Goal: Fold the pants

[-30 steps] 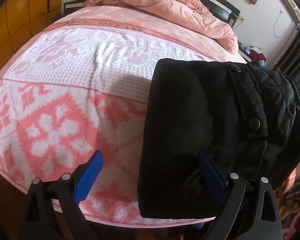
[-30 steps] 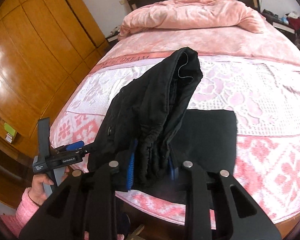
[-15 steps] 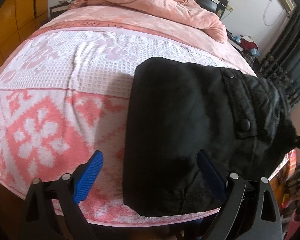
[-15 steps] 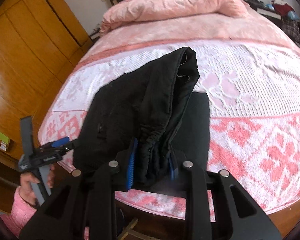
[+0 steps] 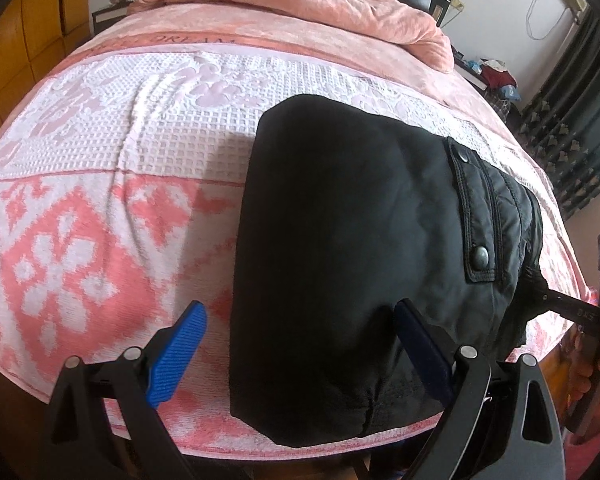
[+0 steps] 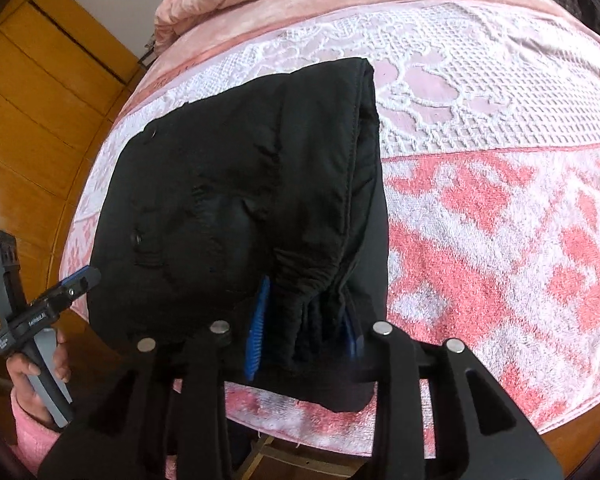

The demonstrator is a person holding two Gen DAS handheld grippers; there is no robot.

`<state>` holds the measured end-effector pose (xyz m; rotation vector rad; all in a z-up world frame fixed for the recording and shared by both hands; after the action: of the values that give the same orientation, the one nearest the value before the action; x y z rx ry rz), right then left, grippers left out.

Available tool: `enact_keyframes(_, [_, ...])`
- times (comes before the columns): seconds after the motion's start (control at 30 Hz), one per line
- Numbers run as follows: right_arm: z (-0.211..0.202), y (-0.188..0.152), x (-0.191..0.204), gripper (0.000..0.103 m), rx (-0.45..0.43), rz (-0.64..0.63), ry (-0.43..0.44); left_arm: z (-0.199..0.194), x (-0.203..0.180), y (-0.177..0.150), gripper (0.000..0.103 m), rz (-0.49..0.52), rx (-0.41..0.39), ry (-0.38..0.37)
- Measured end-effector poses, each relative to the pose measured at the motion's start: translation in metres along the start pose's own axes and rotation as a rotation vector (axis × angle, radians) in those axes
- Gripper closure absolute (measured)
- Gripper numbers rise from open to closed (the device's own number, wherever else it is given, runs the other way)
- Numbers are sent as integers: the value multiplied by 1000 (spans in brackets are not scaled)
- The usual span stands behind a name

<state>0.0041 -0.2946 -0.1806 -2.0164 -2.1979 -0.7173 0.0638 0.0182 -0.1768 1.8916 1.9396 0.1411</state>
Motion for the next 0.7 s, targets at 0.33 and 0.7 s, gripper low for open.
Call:
enact_keyframes(0.33, [-50,35,-7,43,-112,18,70,-6,-9,2,8,27,-17,5])
enact_keyframes(0.7, [-9,96,-22,85,-11,104,249,-1,-10,6,8,27,-16,11])
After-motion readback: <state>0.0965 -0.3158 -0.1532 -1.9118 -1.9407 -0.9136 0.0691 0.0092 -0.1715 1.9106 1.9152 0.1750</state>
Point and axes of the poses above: each gripper's, at about its wrist camera, not at the fingertips, and z roughly the way its jaws point, x to its left, y to its top, the point moved 5 cm from there along z, roughly the way its jaws point, and after that the axes turned 6 degrees about x, right-handed, at the moved point
